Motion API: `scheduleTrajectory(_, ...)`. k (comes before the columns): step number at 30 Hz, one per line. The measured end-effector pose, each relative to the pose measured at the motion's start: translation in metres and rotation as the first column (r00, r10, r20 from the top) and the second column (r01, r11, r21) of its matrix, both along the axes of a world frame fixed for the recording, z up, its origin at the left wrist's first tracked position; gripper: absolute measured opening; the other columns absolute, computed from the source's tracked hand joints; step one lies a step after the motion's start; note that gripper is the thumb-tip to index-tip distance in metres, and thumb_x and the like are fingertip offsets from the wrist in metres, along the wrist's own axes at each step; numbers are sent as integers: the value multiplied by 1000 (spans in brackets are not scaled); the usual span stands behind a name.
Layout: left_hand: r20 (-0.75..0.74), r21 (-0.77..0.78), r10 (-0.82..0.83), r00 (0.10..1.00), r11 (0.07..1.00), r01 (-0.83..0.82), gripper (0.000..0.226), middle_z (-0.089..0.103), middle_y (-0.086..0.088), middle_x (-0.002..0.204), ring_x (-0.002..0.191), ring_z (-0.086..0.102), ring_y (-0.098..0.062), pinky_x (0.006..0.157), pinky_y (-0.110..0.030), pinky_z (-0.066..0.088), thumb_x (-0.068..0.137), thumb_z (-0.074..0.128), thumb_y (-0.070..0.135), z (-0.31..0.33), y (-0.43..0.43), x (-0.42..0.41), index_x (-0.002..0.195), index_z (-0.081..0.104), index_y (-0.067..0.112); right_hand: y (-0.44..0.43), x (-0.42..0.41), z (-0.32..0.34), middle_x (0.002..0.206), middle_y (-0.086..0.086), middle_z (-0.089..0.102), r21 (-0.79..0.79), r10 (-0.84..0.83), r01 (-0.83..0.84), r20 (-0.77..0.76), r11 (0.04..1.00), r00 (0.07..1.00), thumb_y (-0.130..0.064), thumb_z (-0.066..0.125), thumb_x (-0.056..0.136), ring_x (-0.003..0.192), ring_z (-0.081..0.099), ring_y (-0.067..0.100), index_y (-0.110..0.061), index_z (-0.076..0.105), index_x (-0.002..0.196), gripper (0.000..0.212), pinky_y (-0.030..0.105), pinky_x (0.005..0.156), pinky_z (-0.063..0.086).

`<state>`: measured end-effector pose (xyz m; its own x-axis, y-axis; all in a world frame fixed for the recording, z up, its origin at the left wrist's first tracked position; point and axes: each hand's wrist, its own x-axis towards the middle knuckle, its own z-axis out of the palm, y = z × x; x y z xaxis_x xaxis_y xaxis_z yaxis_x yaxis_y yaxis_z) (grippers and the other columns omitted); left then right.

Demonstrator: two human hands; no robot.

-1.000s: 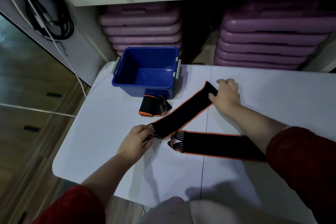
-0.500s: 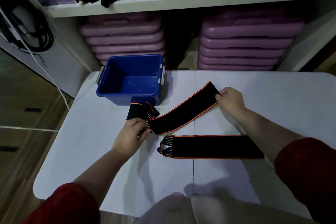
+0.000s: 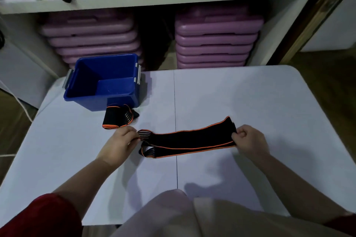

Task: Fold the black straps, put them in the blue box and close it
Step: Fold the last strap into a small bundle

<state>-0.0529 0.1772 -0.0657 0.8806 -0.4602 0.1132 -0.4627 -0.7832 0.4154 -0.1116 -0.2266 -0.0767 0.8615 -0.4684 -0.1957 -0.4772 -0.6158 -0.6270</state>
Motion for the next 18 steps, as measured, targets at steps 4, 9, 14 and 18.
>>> scheduleTrajectory(4, -67, 73, 80, 995, 995, -75, 15, 62, -9, 101, 95, 56, -21, 85, -20, 40, 84, 67, 14, -19, 3, -13, 98, 70, 9, -4, -19, -18, 64, -3, 59, -59, 47, -51, -56, 997, 997, -27, 64, 78, 70, 57, 26, -19, 58, 74, 10, 29, 58, 40)
scheduleTrajectory(9, -49, 107, 144, 988, 985, -139, 41, 60, -7, 113, 109, 51, -25, 95, -31, 40, 80, 55, 42, -22, -9, -27, 108, 67, 15, -11, -28, -26, 83, 1, 62, -103, 94, -93, 7, 990, 996, -26, 65, 79, 76, 59, 25, -19, 63, 93, 15, 27, 63, 39)
scheduleTrajectory(14, 61, 166, 50, 997, 984, -59, 45, 63, -4, 110, 105, 56, -26, 93, -33, 39, 73, 56, 47, -12, -45, -30, 106, 67, 18, -1, -21, -21, 96, 3, 59, -81, 150, -149, 9, 986, 989, -25, 67, 79, 86, 60, 22, -19, 59, 111, 33, 29, 68, 43)
scheduleTrajectory(18, 8, 391, -14, 1000, 920, 10, 63, 57, -6, 125, 124, 47, -33, 108, -42, 23, 69, 53, 56, -22, -67, -28, 120, 58, 20, 2, -9, -15, 95, 4, 63, -102, 149, -150, -17, 983, 989, -18, 64, 80, 90, 60, 26, -18, 58, 114, 35, 34, 72, 48)
